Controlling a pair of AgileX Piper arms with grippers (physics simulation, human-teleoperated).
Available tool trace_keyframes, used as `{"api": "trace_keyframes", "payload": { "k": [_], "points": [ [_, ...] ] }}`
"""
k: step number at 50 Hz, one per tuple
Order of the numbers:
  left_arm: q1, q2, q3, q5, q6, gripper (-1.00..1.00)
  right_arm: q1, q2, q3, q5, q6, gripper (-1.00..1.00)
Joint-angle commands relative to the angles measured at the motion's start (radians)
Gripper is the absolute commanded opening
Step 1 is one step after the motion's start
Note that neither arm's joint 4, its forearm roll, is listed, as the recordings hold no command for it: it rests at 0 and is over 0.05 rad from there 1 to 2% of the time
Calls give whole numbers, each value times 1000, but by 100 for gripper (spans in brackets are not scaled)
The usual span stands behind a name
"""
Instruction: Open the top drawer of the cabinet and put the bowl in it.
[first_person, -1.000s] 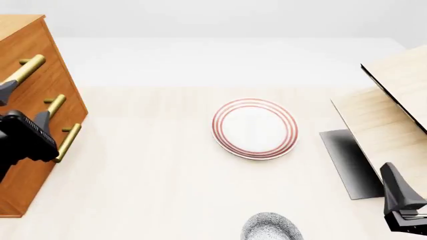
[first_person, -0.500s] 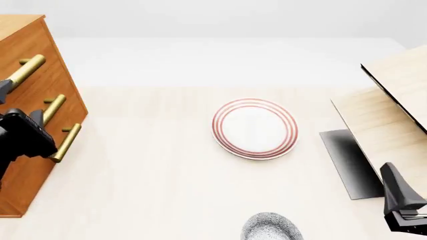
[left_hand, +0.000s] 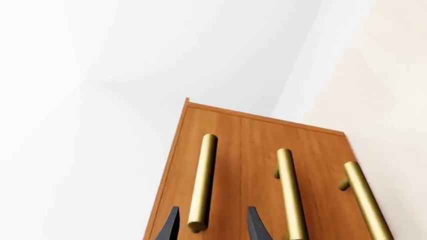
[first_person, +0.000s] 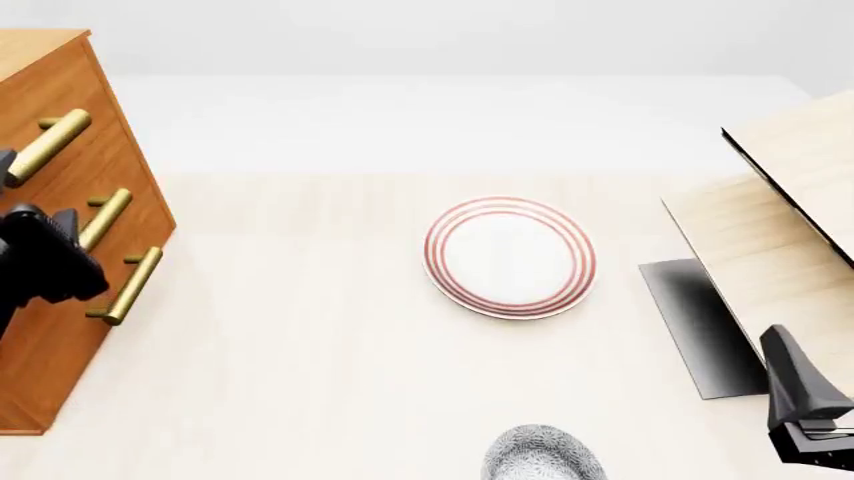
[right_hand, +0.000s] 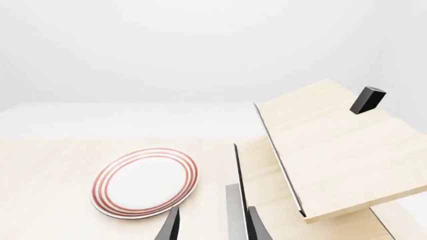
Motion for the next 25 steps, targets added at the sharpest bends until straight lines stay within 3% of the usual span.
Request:
{"api": "trace_keyframes", "payload": {
  "k": [1,25],
  "points": [
    [10,48,-25,-19,7,100,0,-2,0,1,-1,100],
    [30,109,-53,-43,1,100,-1,-2,0,0,0,100]
  ]
}}
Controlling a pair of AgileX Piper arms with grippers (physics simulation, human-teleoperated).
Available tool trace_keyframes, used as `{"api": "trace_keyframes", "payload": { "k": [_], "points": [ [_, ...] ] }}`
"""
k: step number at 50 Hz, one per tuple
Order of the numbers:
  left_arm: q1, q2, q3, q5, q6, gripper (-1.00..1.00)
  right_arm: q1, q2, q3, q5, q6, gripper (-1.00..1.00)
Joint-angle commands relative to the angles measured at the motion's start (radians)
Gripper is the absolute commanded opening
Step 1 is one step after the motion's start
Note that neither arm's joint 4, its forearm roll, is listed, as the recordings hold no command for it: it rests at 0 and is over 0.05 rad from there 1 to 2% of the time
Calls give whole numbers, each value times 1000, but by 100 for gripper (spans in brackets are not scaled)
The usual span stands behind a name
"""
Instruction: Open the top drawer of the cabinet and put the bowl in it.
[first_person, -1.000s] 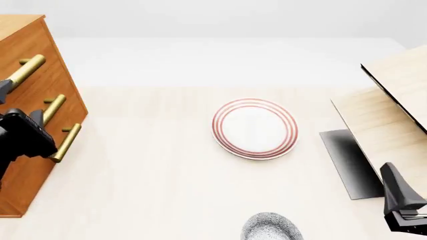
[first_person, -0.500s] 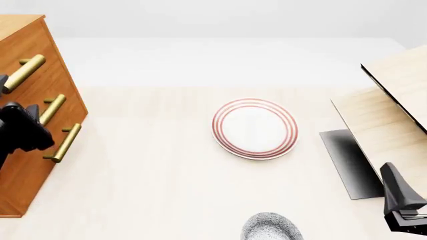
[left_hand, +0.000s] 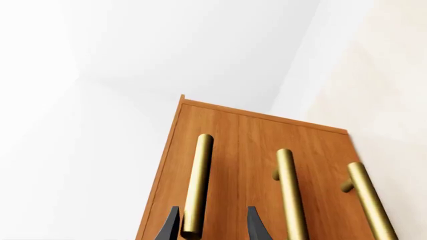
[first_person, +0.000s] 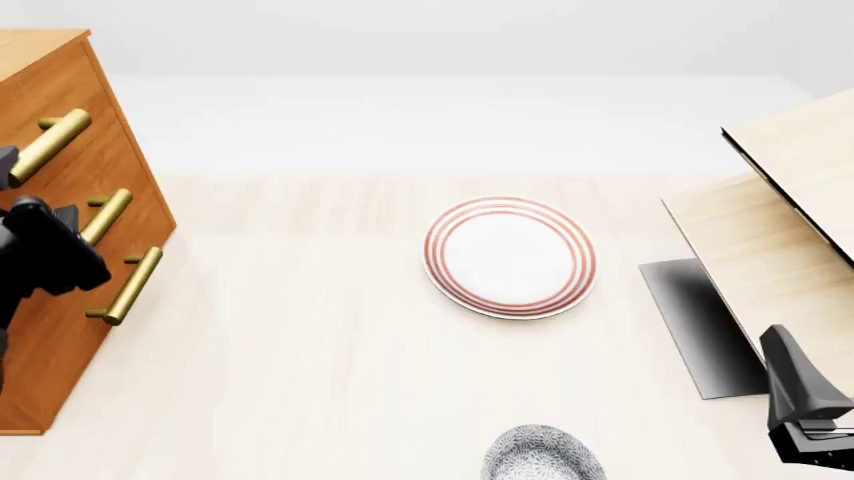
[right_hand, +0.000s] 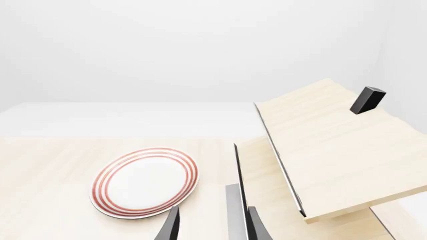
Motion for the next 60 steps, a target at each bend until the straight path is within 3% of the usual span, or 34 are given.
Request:
{"api": "trace_keyframes", "payload": {
  "k": [1,2,27,60],
  "points": [
    [9,23,-13,-6,3,100,0,-2,0,0,0,100],
    [9,21,-12,-11,4,-100,0,-2,0,0,0,100],
    [-58,40,25,-53,66,-100,0,-2,0,0,-1,100],
    [-195,-16,-32,36,103,-100,0,-2,0,0,-1,100]
  ]
}}
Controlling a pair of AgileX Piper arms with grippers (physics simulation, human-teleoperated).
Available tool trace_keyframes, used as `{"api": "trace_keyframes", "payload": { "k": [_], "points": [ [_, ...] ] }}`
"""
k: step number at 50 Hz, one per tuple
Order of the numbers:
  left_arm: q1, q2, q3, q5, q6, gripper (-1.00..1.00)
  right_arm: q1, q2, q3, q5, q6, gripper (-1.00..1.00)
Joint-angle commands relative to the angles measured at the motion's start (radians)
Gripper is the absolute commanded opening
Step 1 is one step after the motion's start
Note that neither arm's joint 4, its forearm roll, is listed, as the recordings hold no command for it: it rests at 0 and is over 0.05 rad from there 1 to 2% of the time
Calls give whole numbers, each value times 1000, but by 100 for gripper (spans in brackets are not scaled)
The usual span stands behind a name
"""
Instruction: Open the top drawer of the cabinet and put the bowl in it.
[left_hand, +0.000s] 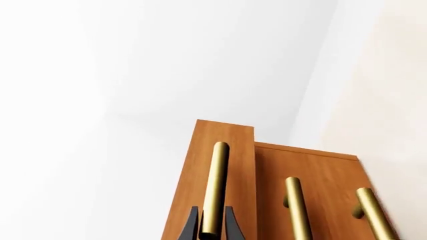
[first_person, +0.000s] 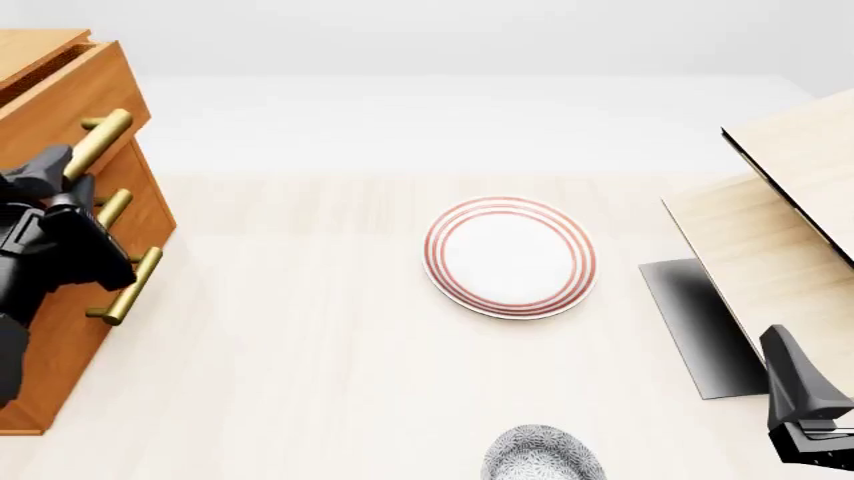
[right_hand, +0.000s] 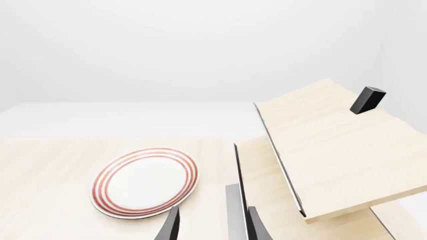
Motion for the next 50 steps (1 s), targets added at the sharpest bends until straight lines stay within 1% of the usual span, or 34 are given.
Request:
{"api": "trace_keyframes", "payload": {
  "k": [1,11,19,33,39,44,50],
  "points": [
    [-85,20,-38,69,16,-100,0,-2,0,0,0,100],
    [-127,20,-45,74,37,-100,0,-2,0,0,-1,100],
    [-148,9,-29,60,55,-100,0,-2,0,0,-1,100],
    [-183,9,-18,47,55,-100,0,-2,0,0,-1,100],
    [-196,-1,-4,43,49,-100,0,-2,0,0,-1,100],
    [-204,2,16,20,59,-100,0,-2,0,0,-1,100],
    [-210,-18,33,22,62,-100,0,-2,0,0,-1,100]
  ]
}}
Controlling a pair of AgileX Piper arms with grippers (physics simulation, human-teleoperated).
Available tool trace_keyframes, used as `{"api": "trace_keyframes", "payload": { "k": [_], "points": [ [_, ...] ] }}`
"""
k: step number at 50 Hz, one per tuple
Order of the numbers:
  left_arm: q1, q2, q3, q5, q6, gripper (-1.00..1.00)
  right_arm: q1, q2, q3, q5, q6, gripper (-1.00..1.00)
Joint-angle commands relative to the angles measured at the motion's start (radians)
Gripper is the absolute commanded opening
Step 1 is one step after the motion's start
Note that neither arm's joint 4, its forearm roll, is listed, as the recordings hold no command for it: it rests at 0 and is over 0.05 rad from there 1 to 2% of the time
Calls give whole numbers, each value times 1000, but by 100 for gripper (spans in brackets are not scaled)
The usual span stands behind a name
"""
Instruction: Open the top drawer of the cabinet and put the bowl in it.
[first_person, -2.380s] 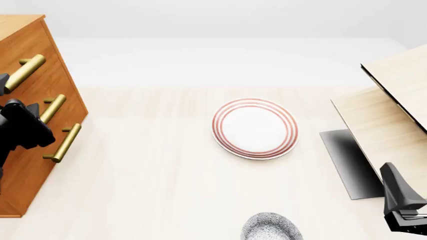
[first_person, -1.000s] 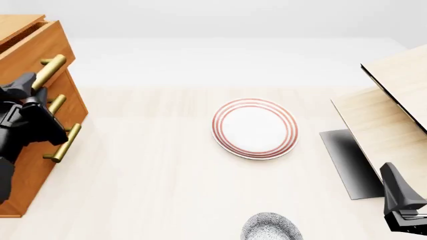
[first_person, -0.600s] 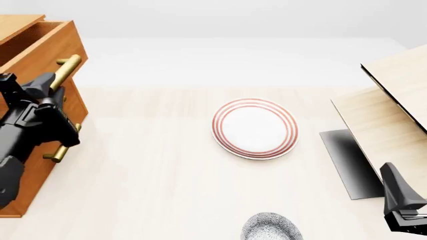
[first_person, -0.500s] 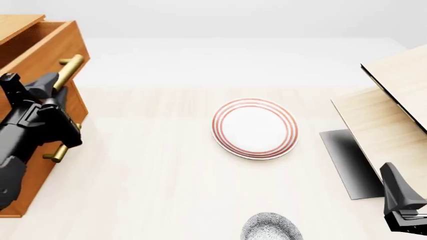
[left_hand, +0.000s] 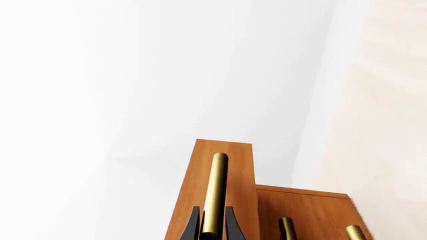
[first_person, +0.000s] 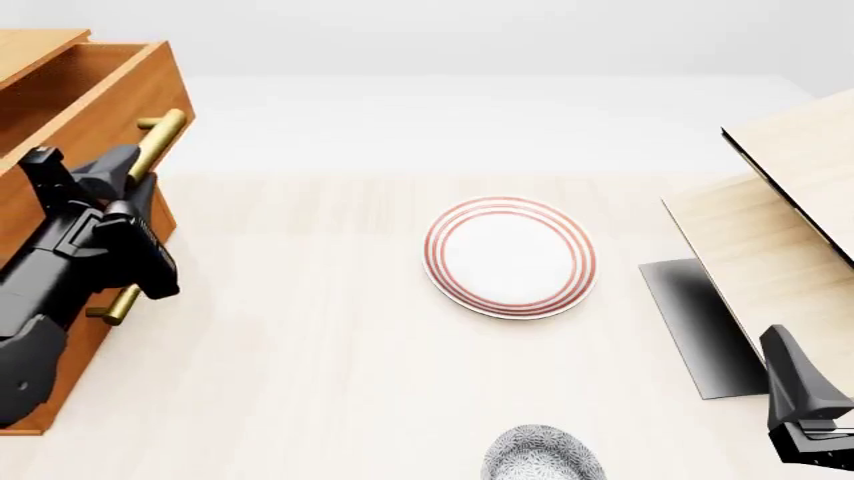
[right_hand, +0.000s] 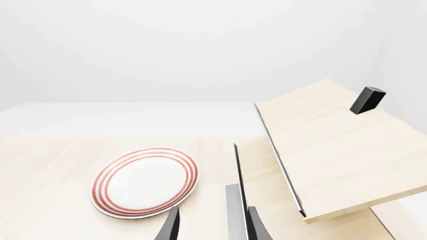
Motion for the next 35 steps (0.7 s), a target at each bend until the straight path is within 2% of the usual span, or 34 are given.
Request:
{"api": "trace_keyframes", "payload": {
  "k": [1,3,5,28,31,32,35],
  "points": [
    [-33,-9,56,-21,33,-100,-1,-2,0,0,0,100],
    [-48,-45,48,21,10,-100,0,-2,0,0,0,100],
    [-43,-26,67,-16,35,-100,0,-2,0,0,-1,100],
    [-94,-93,119,-16,41,-100,0,-2,0,0,0,100],
    [-103,-115,115,11,29,-100,0,-2,0,0,-1,100],
    [-104,-133,118,22,32,100,0,-2,0,0,0,100],
    [-113,-142,129,13,38,100,0,-2,0,0,0,100]
  ]
}}
